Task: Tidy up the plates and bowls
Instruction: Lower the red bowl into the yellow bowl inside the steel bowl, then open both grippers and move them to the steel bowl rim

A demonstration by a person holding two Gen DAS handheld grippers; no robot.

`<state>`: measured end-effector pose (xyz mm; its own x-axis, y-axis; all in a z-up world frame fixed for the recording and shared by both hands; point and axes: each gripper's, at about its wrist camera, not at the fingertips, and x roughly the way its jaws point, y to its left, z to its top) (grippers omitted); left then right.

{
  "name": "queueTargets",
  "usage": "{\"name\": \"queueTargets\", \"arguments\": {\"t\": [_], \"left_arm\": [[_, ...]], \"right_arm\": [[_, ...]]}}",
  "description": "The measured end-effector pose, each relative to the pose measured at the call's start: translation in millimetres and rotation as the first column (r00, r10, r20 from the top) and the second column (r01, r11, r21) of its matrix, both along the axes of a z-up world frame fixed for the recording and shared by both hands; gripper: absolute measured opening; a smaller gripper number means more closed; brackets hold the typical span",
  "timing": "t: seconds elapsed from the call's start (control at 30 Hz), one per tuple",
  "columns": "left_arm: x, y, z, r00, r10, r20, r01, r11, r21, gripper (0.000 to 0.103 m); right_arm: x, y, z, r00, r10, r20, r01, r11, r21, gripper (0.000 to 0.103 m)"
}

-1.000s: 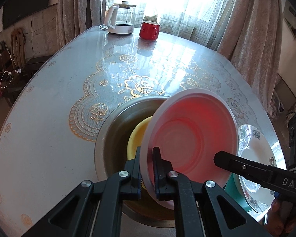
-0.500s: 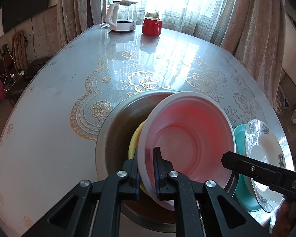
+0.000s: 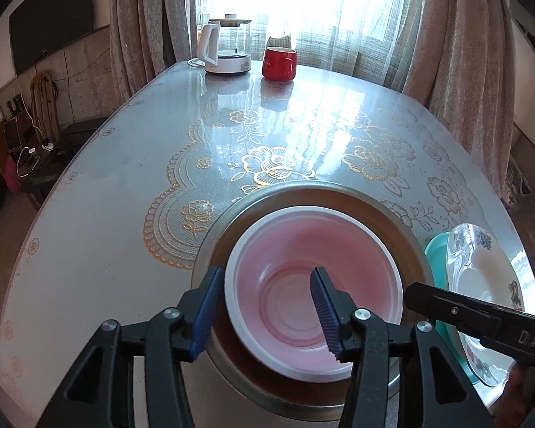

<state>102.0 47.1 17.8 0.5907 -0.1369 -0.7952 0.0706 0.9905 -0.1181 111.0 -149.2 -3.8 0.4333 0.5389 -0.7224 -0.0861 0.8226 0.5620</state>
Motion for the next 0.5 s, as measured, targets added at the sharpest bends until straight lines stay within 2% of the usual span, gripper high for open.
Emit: {"name": "queueTargets", "arguments": {"t": [0.13,0.23,0.33,0.5], "left_arm": [[1.8,2.4,-4.2,1.000,0.002,-0.013,-0.003,1.000,-0.019,0.052],[1.3,3.6,-3.7,1.000,0.002,-0.009,-0.002,1.000,-0.028,0.052],[0.0,2.9,-2.5,1.000,-0.003,-0.003,0.003,1.000,-0.020,0.053],[-5.3,-0.5,1.1,1.000,-0.011,0.012,0.011,1.000,-0.010,0.060]], "right_arm": [[-1.0,2.1,0.1,1.000,0.005,-0.002,-0.005,1.000,0.005,0.015],[-2.9,2.8,3.1,1.000,0.001,0.011,-0.001,1.000,-0.002,0.023],[-7.1,5.7,14.5,0.997,0.003,0.079,0.002,0.998,-0.062,0.033],[-11.1,2.8,25.8,0.990,-0.019,0.141,0.038,0.990,-0.138,0.037]]}}
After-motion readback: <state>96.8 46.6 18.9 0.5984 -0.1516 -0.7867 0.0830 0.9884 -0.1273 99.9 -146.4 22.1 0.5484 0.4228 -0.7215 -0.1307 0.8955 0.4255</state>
